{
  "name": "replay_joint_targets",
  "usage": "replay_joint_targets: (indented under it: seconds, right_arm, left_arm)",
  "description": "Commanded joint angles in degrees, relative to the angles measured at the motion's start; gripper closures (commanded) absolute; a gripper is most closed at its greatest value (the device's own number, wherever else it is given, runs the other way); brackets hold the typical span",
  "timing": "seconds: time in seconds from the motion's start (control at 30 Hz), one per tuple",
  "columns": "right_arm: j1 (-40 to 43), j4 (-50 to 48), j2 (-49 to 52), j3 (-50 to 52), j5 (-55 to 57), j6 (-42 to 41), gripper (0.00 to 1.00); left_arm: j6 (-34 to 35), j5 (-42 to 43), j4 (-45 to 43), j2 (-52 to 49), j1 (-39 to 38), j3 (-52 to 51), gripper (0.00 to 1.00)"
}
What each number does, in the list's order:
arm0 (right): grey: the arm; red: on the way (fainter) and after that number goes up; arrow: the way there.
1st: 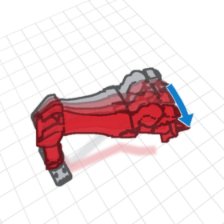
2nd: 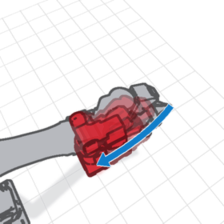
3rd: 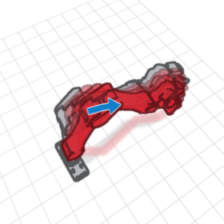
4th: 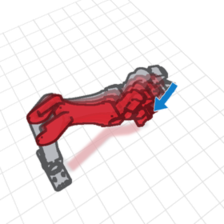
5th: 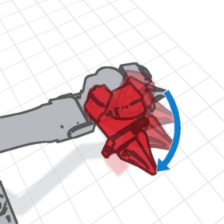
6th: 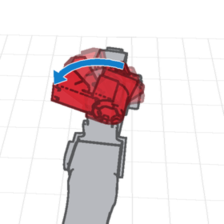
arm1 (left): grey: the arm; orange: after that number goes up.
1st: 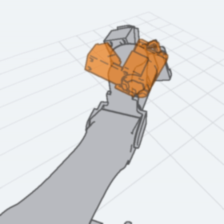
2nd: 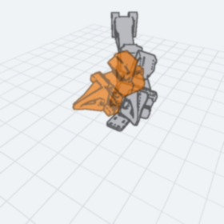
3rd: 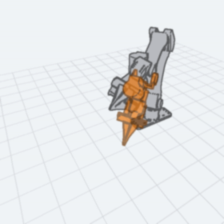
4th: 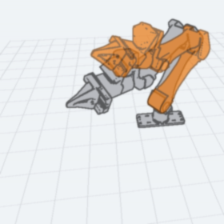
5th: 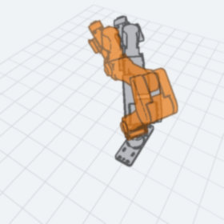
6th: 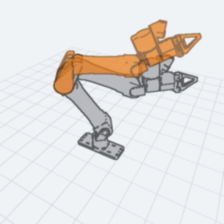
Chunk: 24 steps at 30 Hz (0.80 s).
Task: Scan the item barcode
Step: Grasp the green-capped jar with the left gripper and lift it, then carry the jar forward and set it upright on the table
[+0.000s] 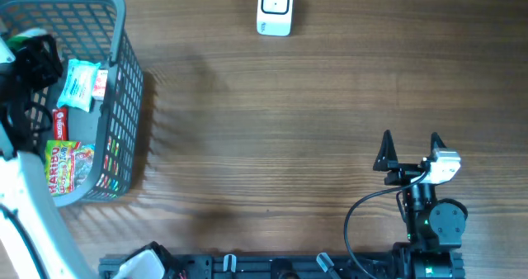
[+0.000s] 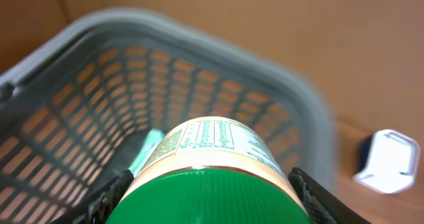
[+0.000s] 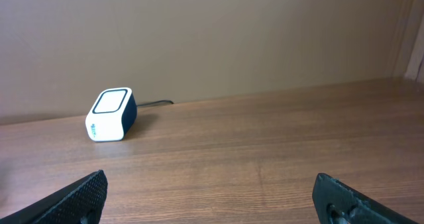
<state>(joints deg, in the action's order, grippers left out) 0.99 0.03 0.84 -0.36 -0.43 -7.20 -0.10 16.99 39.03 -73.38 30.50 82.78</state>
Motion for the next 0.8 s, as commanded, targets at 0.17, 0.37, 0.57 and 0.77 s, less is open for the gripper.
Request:
replay_joint_targets:
  seconds: [0.17, 0.37, 0.57, 0.77]
  right_arm:
    - [-0.28, -0.2, -0.31, 0.07, -0.9, 0.81, 0.0]
    - [-0.28, -0.2, -0.31, 0.07, -0.9, 0.83, 0.0]
    - [-0.28, -0.2, -0.31, 0.07, -0.9, 0.83, 0.0]
    - [-0.28, -0.2, -0.31, 0.07, -0.9, 0.83, 0.0]
  left_arm:
    - [8.76, 16.96, -3.37, 6.86, -0.68, 1.31, 0.4]
    - [13.03, 18.58, -10.19, 7.82, -9.33, 1.31, 0.4]
    - [12.98, 17.9, -12.09, 7.41, -22.12, 1.29, 0.39]
    - [12.94, 13.49, -11.72, 3.91, -34.23, 1.29, 0.39]
